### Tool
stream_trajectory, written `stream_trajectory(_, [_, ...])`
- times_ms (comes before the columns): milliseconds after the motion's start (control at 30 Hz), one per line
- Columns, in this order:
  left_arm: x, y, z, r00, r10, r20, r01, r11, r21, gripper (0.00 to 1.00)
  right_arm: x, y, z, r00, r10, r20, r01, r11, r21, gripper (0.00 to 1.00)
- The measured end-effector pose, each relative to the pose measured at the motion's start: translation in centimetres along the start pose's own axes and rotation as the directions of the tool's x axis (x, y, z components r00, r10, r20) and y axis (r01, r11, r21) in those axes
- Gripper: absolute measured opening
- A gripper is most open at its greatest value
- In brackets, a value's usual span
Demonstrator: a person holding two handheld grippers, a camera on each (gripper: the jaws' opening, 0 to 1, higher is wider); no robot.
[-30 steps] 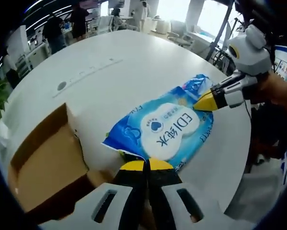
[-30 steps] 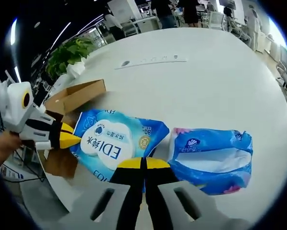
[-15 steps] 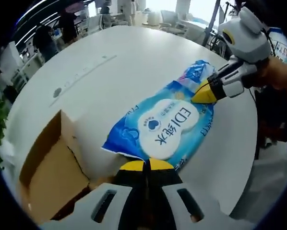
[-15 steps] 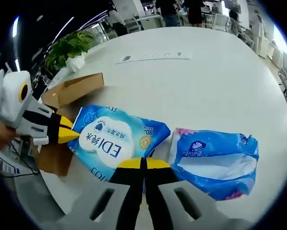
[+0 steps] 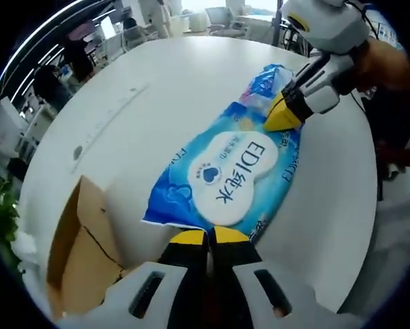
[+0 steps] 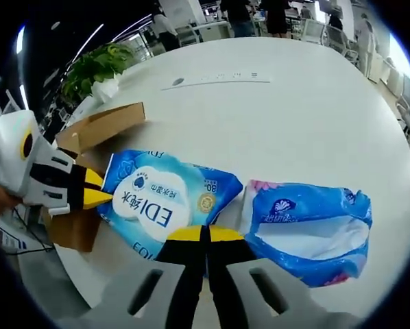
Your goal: Operate the shoe box by opening the lid, removing the specified soft item, and placing it in the target area until the item is outside and the box remains undamaged.
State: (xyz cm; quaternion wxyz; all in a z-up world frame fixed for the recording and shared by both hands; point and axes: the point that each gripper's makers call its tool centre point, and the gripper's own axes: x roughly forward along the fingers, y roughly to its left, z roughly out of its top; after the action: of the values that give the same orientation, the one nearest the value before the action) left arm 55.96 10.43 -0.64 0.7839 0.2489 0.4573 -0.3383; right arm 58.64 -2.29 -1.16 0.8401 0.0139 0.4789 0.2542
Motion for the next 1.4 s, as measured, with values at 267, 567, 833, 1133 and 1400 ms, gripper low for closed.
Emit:
stream_trajectory(267, [0.1,0.0,-0.2,1.000,0.008,-0.005,-0.008,0.999,0.046,0.03,0.1,0.0,-0.1,1.000,-0.006,-0.002,0.006,0.999,-0.054,0.00])
stream_trajectory(567, [-0.8,-0.3,0.1,1.000,0.003,0.031,-0.004,1.000,0.023,0.15,-0.3,0.0,-0.2,1.000,-0.012,-0.003,0.012,0.996,-0.090,0.02])
stream_trajectory(833, [-2.3,0.3,0.1,0.997,0.002,0.076,0.001,0.999,-0.041,0.24,-1.5,0.1,0.5,0.999,-0.021,0.028,0.024,0.992,-0.125,0.03])
stream_trajectory(1133, [-4.5,0.4,0.8,0.989,-0.007,0.147,0.022,0.995,-0.102,0.31,-2.9,1.4,1.1,0.998,-0.002,0.066,0.012,0.989,-0.149,0.07])
stream_trajectory(1400, [-5.6,0.6,0.1,0.987,0.002,0.163,0.015,0.995,-0.099,0.37,-4.1,2.1,1.1,0.997,0.004,0.082,0.012,0.983,-0.186,0.14])
